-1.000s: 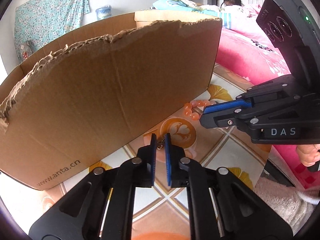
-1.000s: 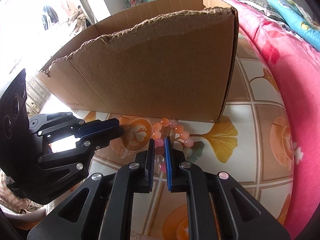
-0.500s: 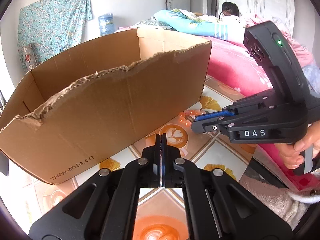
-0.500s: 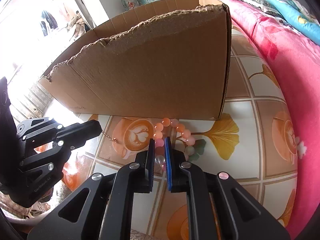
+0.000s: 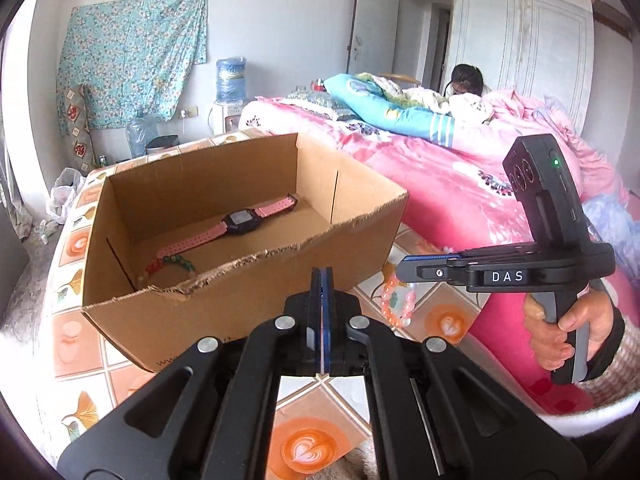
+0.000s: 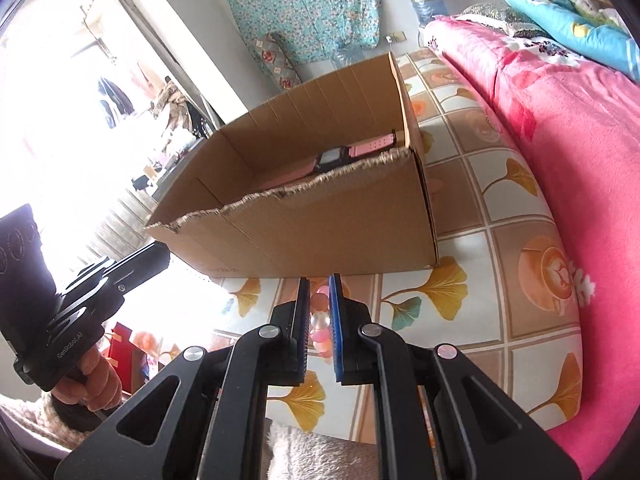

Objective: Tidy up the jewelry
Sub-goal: 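Lift the bracelet and gold piece and carry both over the box, then open both grippers to drop the bracelet and gold piece into the box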

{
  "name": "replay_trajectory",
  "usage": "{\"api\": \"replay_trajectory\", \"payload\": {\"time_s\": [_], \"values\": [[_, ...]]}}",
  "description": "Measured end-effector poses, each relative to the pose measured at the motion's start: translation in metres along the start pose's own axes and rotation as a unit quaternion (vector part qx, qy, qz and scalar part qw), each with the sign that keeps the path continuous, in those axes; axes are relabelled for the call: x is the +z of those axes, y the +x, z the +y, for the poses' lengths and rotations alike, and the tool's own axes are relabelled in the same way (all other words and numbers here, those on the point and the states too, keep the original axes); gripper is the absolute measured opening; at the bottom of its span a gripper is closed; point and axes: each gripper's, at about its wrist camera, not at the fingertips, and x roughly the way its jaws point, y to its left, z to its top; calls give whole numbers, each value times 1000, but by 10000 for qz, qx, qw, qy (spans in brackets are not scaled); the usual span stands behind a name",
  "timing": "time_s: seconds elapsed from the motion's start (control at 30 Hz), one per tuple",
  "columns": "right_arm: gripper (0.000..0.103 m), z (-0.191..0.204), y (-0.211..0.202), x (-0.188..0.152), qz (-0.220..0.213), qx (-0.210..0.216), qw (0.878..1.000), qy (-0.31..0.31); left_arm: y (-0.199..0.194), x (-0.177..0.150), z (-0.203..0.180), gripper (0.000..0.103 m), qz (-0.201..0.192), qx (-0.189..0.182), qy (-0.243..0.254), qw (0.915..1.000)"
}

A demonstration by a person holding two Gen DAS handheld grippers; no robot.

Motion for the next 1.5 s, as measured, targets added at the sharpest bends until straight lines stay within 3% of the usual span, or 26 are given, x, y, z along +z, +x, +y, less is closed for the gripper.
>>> {"api": "replay_trajectory", "payload": {"time_s": [0.27, 0.47, 0.6, 0.77, 1.03, 1.1, 1.5], "values": [[10, 28, -53, 40, -664, 235, 9973, -184, -34, 40, 13, 0, -497, -93, -172, 9986], [10, 42, -63, 86, -896, 311, 9940, -537, -24, 65, 38, 0, -494, -141, -435, 9977], [10, 43, -37, 116, -634, 243, 9956, -649, -9, 73, 56, 0, -368, -226, -552, 9975], [10, 27, 26, 144, 207, -35, 9981, -573, 23, 73, 78, 0, 13, -174, -699, 9974], [10, 16, 100, 156, 1183, -587, 9880, -806, 52, 66, 104, 0, 371, -84, -1000, 9943], [11, 14, 105, 156, 1195, -798, 9857, -881, 57, 65, 108, 0, 440, -68, -1045, 9935], [11, 0, 50, 151, 333, -442, 9978, -375, 72, 64, 107, 0, 857, -38, -1024, 9910]]}}
